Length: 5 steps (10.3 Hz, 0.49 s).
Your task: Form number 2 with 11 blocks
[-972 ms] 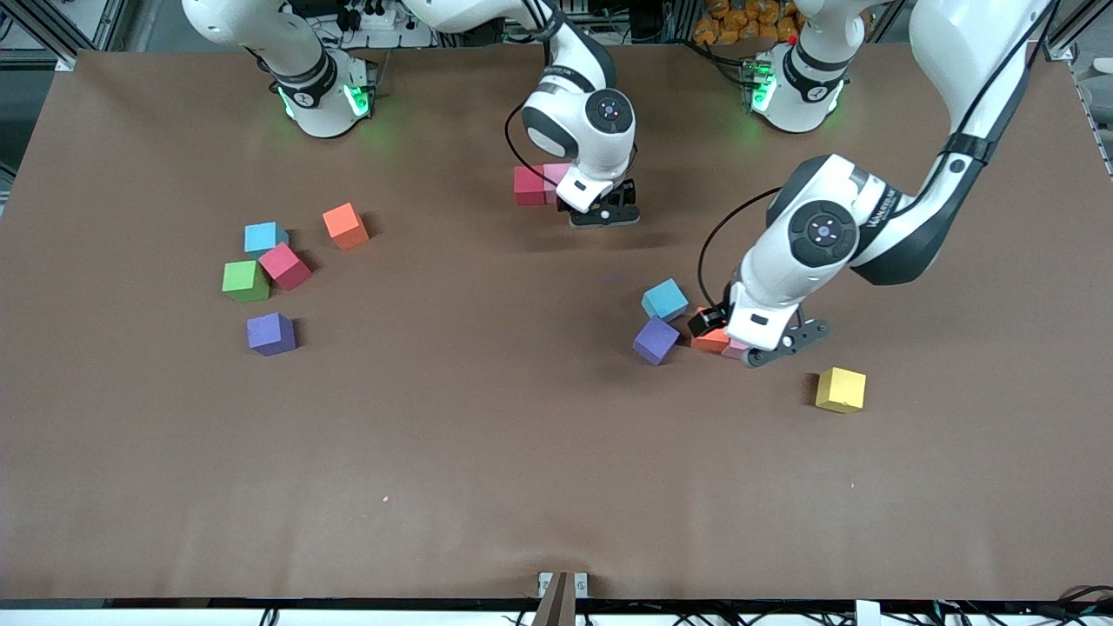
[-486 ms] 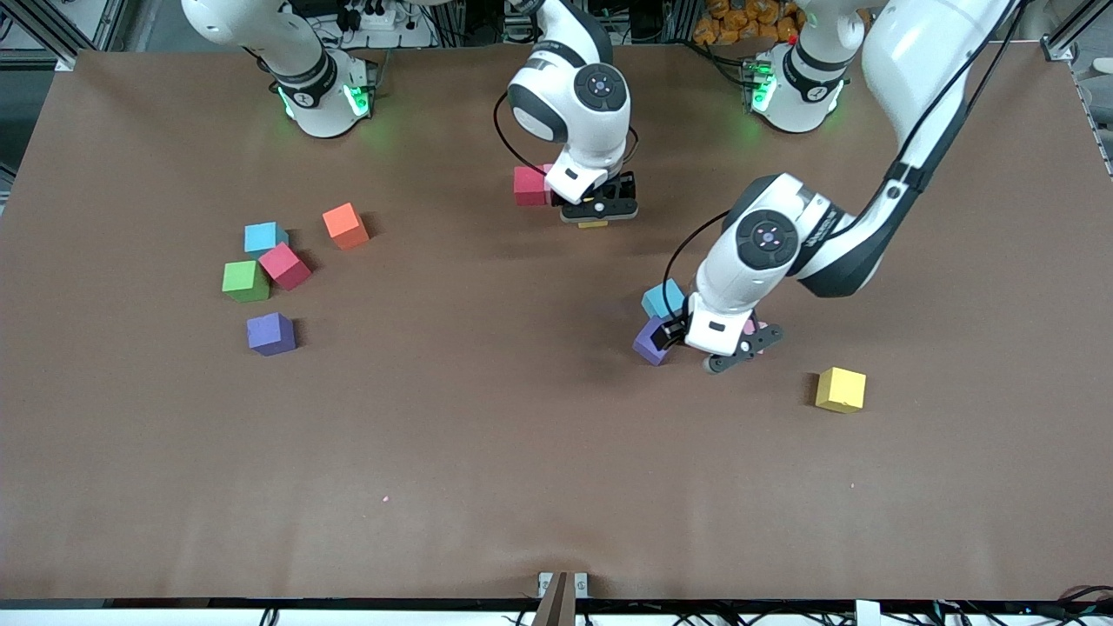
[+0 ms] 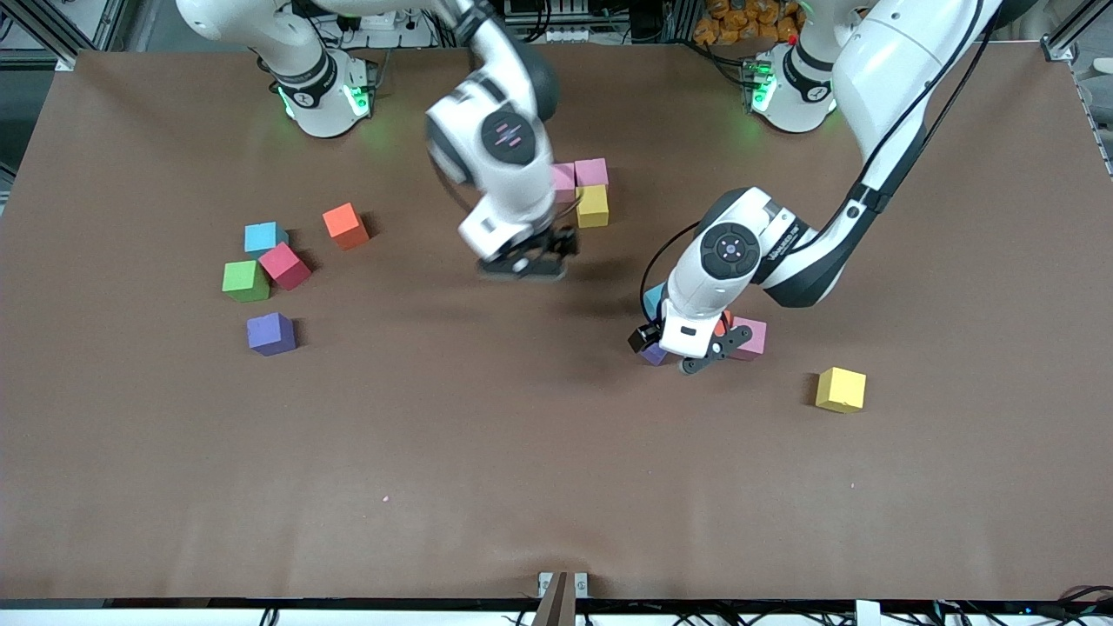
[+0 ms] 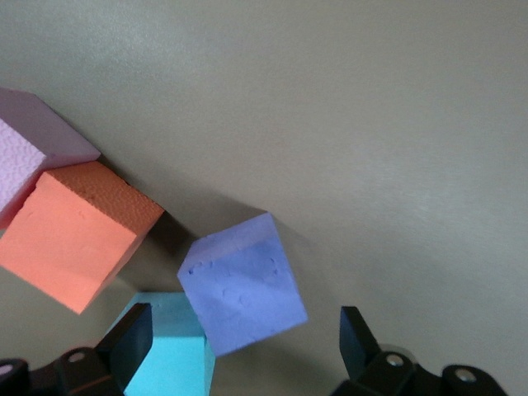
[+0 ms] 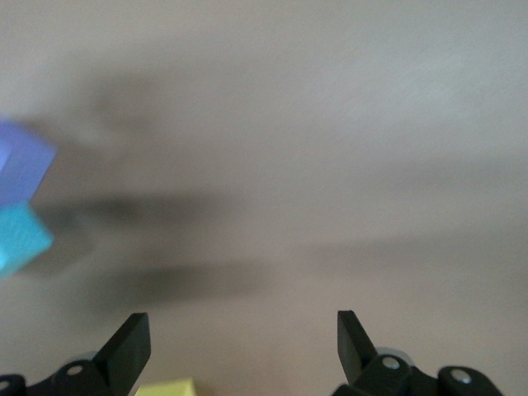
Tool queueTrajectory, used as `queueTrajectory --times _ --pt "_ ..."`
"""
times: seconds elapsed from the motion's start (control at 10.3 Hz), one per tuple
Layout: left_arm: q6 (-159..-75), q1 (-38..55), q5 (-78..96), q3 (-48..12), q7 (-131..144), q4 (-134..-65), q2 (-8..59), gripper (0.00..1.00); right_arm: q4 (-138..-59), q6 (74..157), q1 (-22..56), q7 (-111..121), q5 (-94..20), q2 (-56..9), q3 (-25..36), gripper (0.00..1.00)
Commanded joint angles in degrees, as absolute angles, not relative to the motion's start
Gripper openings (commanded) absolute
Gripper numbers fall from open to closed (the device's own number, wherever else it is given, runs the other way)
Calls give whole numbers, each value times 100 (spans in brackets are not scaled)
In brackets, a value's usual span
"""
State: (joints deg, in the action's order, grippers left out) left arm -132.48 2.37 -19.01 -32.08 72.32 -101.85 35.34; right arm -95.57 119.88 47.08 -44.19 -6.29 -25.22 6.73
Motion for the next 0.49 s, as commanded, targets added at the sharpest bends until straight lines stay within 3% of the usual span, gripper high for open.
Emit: queueTrajectory --times 0.0,0.39 --pt "-13368 571 -2013 -2858 7409 -10046 3796 100 -9694 11927 3941 -4002 -554 -2364 589 100" --pt "-13421 624 -2004 -2848 7418 -10020 3973 100 -9694 11628 2745 -2789 -536 -2356 598 100"
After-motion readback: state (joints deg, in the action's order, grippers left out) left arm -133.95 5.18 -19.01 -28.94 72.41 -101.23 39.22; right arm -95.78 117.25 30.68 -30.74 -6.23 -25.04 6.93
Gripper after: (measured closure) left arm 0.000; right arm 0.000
